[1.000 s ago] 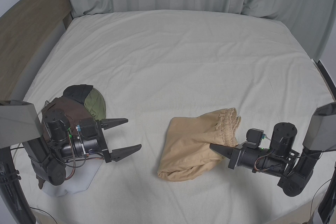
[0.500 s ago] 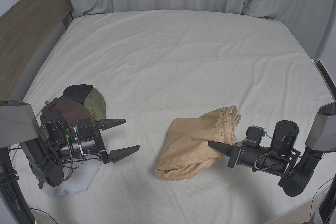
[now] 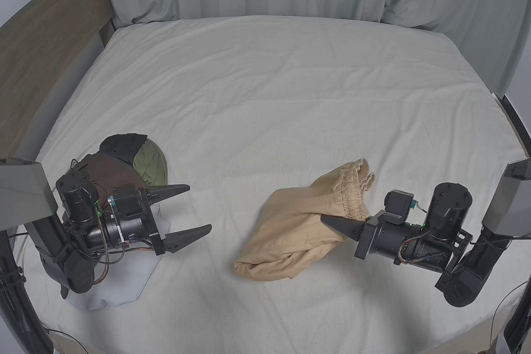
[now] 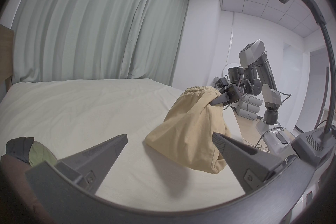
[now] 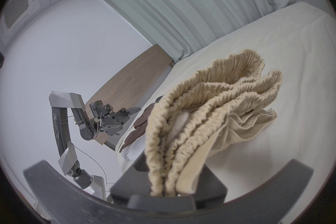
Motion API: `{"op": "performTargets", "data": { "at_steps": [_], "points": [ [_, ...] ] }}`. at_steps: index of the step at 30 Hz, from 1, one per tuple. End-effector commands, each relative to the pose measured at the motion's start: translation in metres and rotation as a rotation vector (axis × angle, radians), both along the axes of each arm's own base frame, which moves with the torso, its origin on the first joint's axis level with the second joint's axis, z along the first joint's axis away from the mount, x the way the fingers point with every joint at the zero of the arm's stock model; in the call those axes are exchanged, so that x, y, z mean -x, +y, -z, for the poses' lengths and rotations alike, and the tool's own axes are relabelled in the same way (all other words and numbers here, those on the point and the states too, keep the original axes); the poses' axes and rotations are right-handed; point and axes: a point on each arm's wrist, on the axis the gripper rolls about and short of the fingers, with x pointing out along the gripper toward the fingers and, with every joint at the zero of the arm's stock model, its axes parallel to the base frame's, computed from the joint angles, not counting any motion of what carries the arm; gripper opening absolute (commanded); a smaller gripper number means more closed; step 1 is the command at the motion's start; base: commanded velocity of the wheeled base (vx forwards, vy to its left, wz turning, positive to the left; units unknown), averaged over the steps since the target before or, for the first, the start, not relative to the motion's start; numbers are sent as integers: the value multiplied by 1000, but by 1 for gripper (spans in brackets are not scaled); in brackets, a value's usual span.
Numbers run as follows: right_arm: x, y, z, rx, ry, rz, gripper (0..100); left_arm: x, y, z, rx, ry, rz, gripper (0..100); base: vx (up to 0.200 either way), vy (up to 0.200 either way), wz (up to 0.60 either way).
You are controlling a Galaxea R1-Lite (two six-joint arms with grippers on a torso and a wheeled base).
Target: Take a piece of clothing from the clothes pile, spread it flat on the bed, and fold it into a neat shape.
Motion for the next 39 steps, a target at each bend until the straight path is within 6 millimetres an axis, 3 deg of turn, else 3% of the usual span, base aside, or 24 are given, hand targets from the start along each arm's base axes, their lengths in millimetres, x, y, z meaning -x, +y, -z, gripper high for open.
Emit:
{"op": "performTargets", "data": {
  "at_steps": [1, 17, 25, 34, 39],
  "points": [
    [-5, 2, -5, -15, -25, -2, 0, 0, 5, -4, 2, -15, -18, 100, 0, 0, 0],
    [-43, 9, -34, -150, -112, -39, 0, 1, 10, -12, 6, -42, -28, 100, 0, 0, 0],
    [-72, 11, -24, -158, -129, -32, 0, 2, 10, -12, 5, -39, -31, 100, 0, 0, 0],
    [-92, 11, -30, -208, -139, -54, 0, 2, 12, -12, 5, -39, -36, 100, 0, 0, 0],
    [-115, 12, -28, -233, -166, -50, 0, 1, 12, -11, 5, -37, -38, 100, 0, 0, 0]
  ]
}}
